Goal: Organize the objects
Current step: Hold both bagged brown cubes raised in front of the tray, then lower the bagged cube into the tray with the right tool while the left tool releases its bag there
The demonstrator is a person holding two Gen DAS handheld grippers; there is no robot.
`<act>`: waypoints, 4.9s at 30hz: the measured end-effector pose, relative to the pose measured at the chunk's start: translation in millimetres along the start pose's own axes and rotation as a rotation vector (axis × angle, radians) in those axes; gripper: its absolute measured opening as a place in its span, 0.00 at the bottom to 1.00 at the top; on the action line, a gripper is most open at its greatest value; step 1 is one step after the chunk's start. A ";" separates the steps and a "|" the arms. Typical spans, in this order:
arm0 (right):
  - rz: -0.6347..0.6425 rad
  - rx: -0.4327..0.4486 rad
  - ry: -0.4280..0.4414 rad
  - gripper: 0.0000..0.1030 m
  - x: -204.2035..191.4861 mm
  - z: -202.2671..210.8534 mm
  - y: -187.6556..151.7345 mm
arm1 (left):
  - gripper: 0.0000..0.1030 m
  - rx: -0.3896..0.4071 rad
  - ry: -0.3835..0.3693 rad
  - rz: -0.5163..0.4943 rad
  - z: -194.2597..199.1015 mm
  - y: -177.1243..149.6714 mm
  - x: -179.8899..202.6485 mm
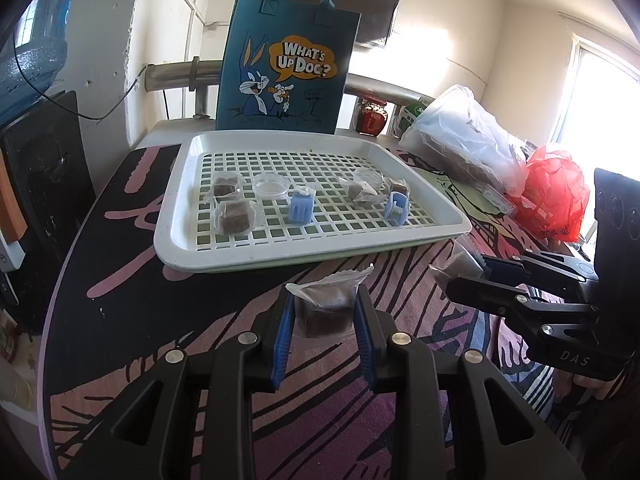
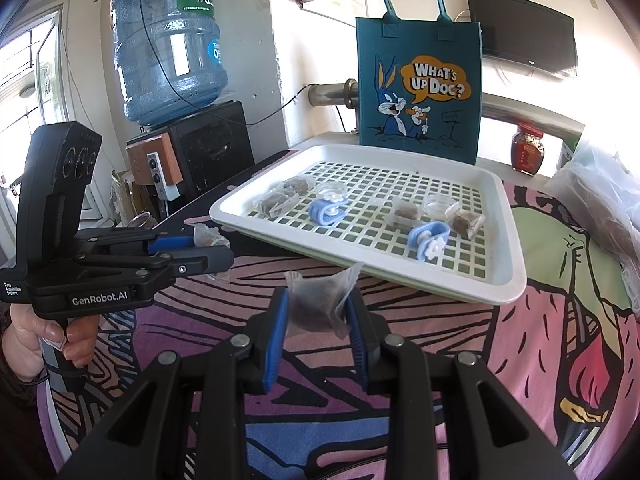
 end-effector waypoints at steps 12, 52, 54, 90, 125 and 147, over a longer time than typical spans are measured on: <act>0.002 -0.001 0.001 0.28 -0.5 -0.2 -0.2 | 0.26 0.000 0.000 0.000 -0.8 -0.4 0.4; 0.002 -0.001 0.003 0.28 0.3 0.1 -0.5 | 0.27 -0.004 -0.001 0.001 -1.7 0.4 0.7; 0.002 -0.001 0.002 0.28 0.3 0.4 -0.5 | 0.27 -0.004 -0.001 0.002 -1.7 0.3 0.8; 0.002 -0.002 0.005 0.28 0.2 -1.1 -0.9 | 0.26 -0.005 -0.001 0.002 -1.9 -0.2 1.1; -0.022 -0.005 0.014 0.28 2.8 -2.9 -0.8 | 0.26 -0.014 0.000 0.007 -3.3 -3.9 0.8; -0.077 0.073 -0.023 0.28 71.0 26.8 92.7 | 0.26 -0.102 -0.005 -0.025 -16.8 67.7 -31.3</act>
Point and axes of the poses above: each gripper's, at about its wrist camera, not at the fingertips, and z roughly against the way its jaws point, x to its right, y to its top, the point moved 3 cm from there along -z, roughly the way its jaws point, and after that the axes turned 4 degrees about y, right-handed, at the moved point
